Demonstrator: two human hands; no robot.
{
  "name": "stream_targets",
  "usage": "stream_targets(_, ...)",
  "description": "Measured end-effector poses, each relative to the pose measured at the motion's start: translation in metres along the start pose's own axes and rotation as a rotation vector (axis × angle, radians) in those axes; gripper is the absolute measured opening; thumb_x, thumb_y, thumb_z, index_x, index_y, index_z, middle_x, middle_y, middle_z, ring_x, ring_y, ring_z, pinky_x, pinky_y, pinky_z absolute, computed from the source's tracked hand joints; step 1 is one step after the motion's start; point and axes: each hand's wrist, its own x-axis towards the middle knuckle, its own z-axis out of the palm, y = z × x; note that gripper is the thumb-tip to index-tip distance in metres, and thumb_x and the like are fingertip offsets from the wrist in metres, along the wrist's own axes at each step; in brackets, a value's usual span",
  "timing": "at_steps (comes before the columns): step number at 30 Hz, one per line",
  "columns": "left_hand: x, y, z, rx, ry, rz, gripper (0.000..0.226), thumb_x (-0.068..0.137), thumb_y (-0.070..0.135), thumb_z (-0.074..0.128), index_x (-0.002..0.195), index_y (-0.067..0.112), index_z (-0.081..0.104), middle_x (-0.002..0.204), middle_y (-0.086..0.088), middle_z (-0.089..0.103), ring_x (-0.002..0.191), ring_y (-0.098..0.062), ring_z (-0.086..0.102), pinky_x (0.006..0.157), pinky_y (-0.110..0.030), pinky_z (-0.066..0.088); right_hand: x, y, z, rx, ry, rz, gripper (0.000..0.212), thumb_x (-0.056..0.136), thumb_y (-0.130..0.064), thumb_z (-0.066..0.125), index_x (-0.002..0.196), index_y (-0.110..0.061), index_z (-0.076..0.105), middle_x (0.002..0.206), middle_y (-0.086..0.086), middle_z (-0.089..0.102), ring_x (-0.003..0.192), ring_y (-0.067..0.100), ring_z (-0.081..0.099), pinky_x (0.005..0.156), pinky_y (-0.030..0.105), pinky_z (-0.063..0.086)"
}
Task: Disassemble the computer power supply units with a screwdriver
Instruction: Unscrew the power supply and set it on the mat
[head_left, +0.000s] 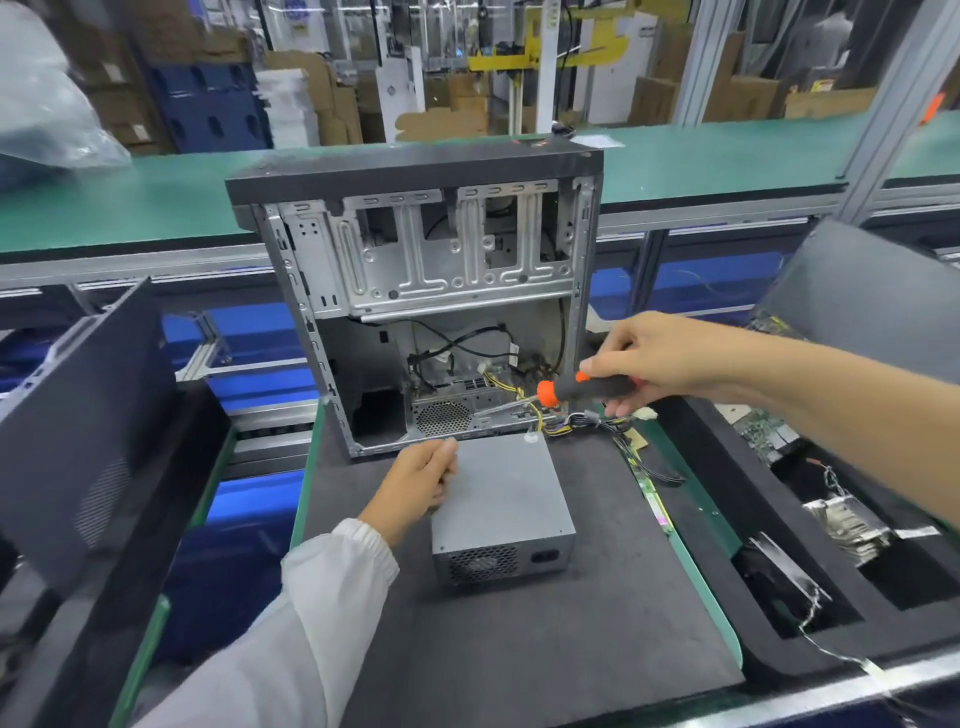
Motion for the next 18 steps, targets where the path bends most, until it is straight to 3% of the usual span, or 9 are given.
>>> stream_targets(3, -0.003, -0.012, -0.017, -0.396, 0.106, -0.131, 0.03, 0.105, 0.001, 0.03, 0.092, 0.0, 0.057, 0.066, -0.003, 0.039, 0.051, -0.01, 0.034, 0.046, -0.018, 0.031, 0.011, 0.027, 0.021, 0.298, -0.132, 0.136, 0.02, 0.094, -0.01, 0.059, 0.089, 0.009, 0.061, 0.088, 0.025, 0.067, 0.072, 0.025, 0.068, 0.062, 0.025, 0.059)
stream_targets(5, -0.006, -0.018, -0.027, -0.515, 0.173, -0.181, 0.032, 0.099, -0.011, 0.026, 0.099, -0.007, 0.058, 0.065, -0.005, 0.038, 0.05, -0.009, 0.035, 0.045, -0.018, 0.031, 0.019, 0.045, 0.037, 0.466, -0.213, 0.205, 0.021, 0.093, -0.003, 0.057, 0.107, 0.012, 0.06, 0.098, 0.022, 0.063, 0.08, 0.024, 0.066, 0.065, 0.025, 0.058)
stream_targets(7, -0.011, -0.024, -0.033, -0.484, 0.244, -0.247, 0.033, 0.094, -0.011, 0.028, 0.099, -0.009, 0.06, 0.06, -0.003, 0.034, 0.042, -0.008, 0.031, 0.041, -0.018, 0.027, 0.026, 0.062, 0.052, 0.571, -0.266, 0.252, 0.027, 0.091, 0.002, 0.057, 0.118, 0.007, 0.058, 0.103, 0.016, 0.06, 0.083, 0.021, 0.065, 0.065, 0.025, 0.055)
stream_targets(9, -0.017, -0.027, -0.035, -0.327, 0.277, -0.331, 0.033, 0.097, 0.001, 0.032, 0.094, -0.004, 0.065, 0.05, 0.0, 0.027, 0.038, -0.007, 0.024, 0.039, -0.018, 0.022, 0.031, 0.073, 0.066, 0.579, -0.28, 0.285, 0.021, 0.09, 0.003, 0.056, 0.11, 0.001, 0.061, 0.092, 0.013, 0.059, 0.076, 0.016, 0.063, 0.059, 0.023, 0.05)
stream_targets(11, -0.022, -0.03, -0.029, -0.144, 0.265, -0.363, 0.039, 0.103, 0.016, 0.036, 0.092, 0.0, 0.07, 0.044, -0.019, 0.035, 0.038, -0.012, 0.033, 0.041, -0.021, 0.03, 0.033, 0.081, 0.081, 0.513, -0.207, 0.309, 0.008, 0.085, 0.002, 0.06, 0.09, -0.004, 0.062, 0.073, 0.009, 0.059, 0.061, 0.012, 0.058, 0.05, 0.022, 0.041)
stream_targets(12, -0.024, -0.03, -0.024, -0.038, 0.26, -0.348, 0.041, 0.105, 0.023, 0.038, 0.094, 0.002, 0.072, 0.058, -0.028, 0.05, 0.048, -0.019, 0.048, 0.049, -0.025, 0.041, 0.034, 0.084, 0.088, 0.463, -0.136, 0.313, 0.005, 0.083, -0.001, 0.064, 0.084, -0.006, 0.063, 0.066, 0.008, 0.057, 0.054, 0.012, 0.054, 0.048, 0.021, 0.038)
stream_targets(14, -0.026, -0.029, -0.014, 0.158, 0.233, -0.3, 0.046, 0.104, 0.036, 0.041, 0.077, 0.01, 0.068, 0.069, -0.016, 0.064, 0.069, -0.029, 0.055, 0.066, -0.031, 0.044, 0.036, 0.091, 0.101, 0.306, 0.042, 0.262, 0.012, 0.079, -0.012, 0.074, 0.085, -0.009, 0.064, 0.062, 0.011, 0.054, 0.054, 0.018, 0.053, 0.051, 0.025, 0.041)
stream_targets(16, -0.025, -0.027, -0.006, 0.268, 0.21, -0.276, 0.054, 0.102, 0.044, 0.04, 0.056, 0.016, 0.038, 0.054, 0.001, 0.043, 0.059, -0.02, 0.041, 0.057, -0.029, 0.034, 0.037, 0.097, 0.109, -0.004, 0.222, 0.166, 0.029, 0.079, -0.031, 0.076, 0.092, -0.008, 0.064, 0.067, 0.012, 0.057, 0.07, 0.029, 0.061, 0.06, 0.032, 0.045)
stream_targets(18, -0.023, -0.026, 0.0, 0.364, 0.195, -0.265, 0.055, 0.103, 0.044, 0.038, 0.056, 0.016, 0.028, 0.055, 0.003, 0.038, 0.053, -0.014, 0.036, 0.051, -0.023, 0.03, 0.036, 0.1, 0.114, -0.348, 0.318, 0.096, 0.031, 0.081, -0.048, 0.068, 0.082, -0.021, 0.054, 0.064, -0.002, 0.056, 0.072, 0.028, 0.061, 0.057, 0.032, 0.04)
